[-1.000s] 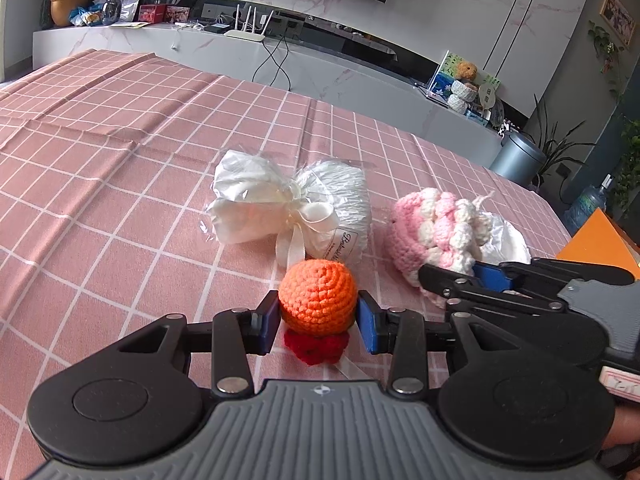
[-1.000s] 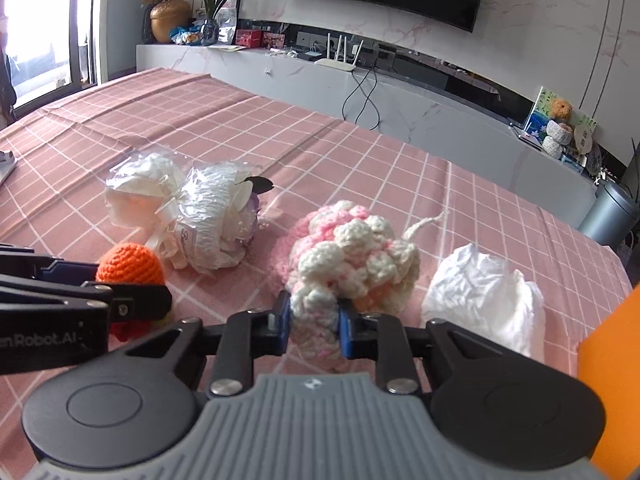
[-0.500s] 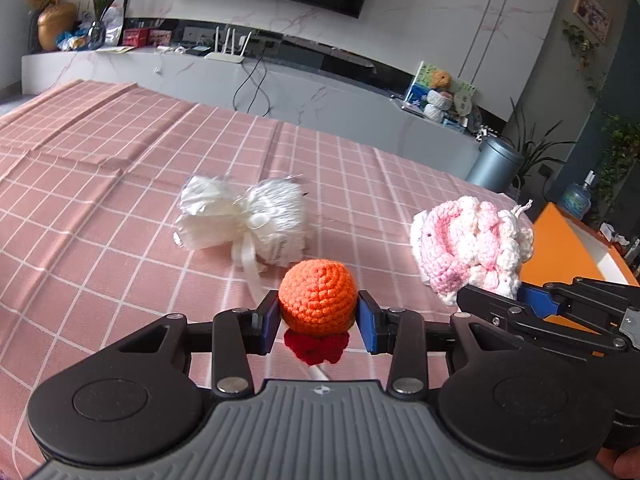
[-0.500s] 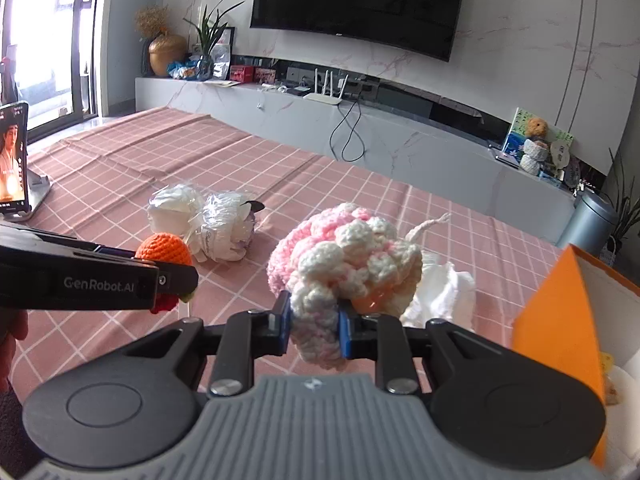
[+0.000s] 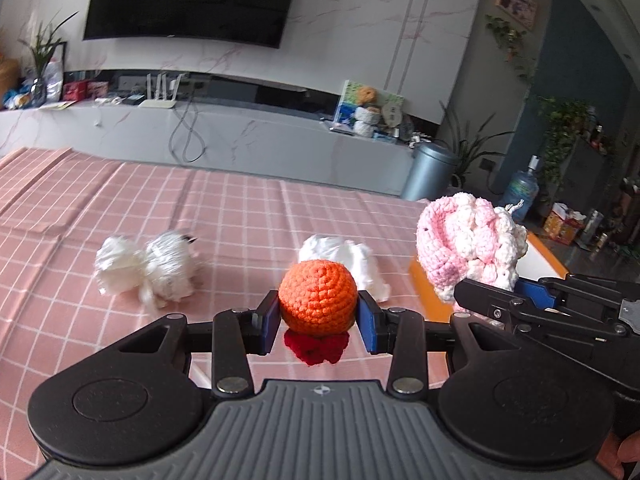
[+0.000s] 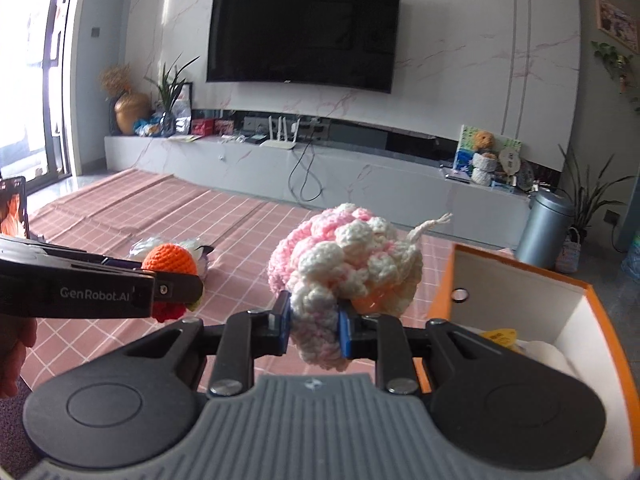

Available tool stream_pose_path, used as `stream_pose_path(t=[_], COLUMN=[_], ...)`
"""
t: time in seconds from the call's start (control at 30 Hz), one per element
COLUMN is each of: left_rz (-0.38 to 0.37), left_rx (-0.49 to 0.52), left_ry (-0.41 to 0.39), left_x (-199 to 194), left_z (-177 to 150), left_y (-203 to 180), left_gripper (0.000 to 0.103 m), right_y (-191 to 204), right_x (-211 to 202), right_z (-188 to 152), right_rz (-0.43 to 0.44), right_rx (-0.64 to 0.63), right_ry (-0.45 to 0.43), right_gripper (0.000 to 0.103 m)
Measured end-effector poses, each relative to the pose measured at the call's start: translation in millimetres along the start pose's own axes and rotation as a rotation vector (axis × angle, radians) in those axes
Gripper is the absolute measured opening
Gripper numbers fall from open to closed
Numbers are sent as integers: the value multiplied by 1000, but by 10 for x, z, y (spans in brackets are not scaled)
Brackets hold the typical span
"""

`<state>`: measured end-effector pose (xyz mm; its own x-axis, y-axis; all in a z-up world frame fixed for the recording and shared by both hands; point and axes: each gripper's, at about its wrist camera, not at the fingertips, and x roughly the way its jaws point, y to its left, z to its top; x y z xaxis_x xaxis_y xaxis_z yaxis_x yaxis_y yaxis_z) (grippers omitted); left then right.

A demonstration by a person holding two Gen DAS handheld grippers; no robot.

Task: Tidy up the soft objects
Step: 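Carry the orange fruit and pink roll with both tools over the box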

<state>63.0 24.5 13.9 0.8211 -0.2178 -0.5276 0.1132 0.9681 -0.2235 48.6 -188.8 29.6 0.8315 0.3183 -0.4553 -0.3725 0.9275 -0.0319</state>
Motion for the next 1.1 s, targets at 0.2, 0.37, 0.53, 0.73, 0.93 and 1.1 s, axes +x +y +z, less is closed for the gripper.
stream_pose_path(t=[0.2, 0.37, 0.53, 0.73, 0.93, 1.1], left_rz=[-72, -144, -210, -269, -319, -304], left_rx=[81, 153, 236, 352, 467, 528], left_ry=[-12, -4, 38, 123, 226, 287], left_x=[63, 205, 426, 720, 992, 1181], left_z=[85, 141, 130, 52, -35, -85], left_y=[-430, -836, -1223, -1632, -1910, -2000], left_gripper=[45, 45, 45, 45, 45, 45], right_y=[-349, -621, -923, -1284, -1612, -1736], right_x=[-297, -447, -509, -405, -195, 10], right_z=[-59, -140, -193, -340, -393, -382], right_rz=[-43, -85, -135, -178, -130, -98], right_rx=[49, 66, 46, 1, 20, 27], right_ry=[-27, -21, 35, 189, 356, 439], right_gripper=[22, 22, 22, 23, 24, 26])
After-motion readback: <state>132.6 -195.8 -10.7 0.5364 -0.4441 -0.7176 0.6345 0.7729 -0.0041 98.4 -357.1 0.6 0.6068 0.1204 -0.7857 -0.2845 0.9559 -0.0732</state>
